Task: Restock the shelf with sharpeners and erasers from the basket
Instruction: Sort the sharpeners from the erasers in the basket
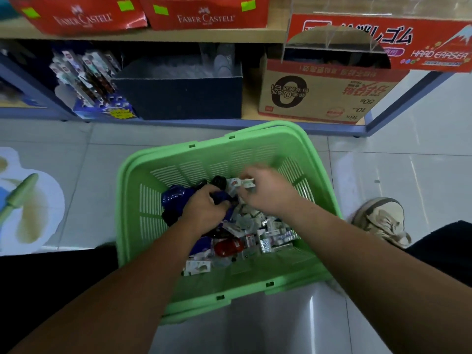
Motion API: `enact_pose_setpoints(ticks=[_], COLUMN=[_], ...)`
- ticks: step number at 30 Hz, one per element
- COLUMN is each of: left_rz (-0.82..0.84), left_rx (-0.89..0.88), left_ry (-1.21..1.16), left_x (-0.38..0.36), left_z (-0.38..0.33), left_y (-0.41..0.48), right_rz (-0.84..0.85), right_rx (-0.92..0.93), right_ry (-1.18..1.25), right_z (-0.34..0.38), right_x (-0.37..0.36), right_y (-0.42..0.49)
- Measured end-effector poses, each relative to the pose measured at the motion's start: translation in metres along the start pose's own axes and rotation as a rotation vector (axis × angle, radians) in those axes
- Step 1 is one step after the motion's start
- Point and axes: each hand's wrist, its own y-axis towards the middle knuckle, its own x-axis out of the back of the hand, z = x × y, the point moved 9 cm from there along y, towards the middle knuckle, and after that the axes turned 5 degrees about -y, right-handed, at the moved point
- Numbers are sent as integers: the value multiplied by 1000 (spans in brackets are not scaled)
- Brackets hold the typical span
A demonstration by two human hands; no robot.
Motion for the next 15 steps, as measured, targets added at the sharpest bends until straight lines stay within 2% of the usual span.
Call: enact_pose_setpoints(ticks=[1, 3, 6, 8, 10, 12, 13, 15], left_rz=[-12, -40, -125, -165, -155, -120, -107, -94], left_rx=[-8, -34, -72, -71, -63, -44, -38, -23], left_ry=[-10, -5, 48, 30, 16, -4, -22, -59], left_x=[2, 6, 16, 20, 19, 17, 17, 18], left_z=[2, 4, 6, 10, 14, 19, 20, 24], left_y=[-2, -5, -8, -10, -10, -10, -11, -11], right_rz=[124, 214, 226, 231, 235, 126, 82, -63], right_rx=[-178, -393, -466, -550, -634, -737, -784, -821], right_ry=[120, 317, 340, 446, 508, 536, 653, 873], right_z=[-15, -39, -47, -53, -110, -158, -162, -120], right_x=[-23, -54, -71, -87, -155, -205, -219, -184], right_y=[-1, -4, -5, 0, 33, 63, 70, 52])
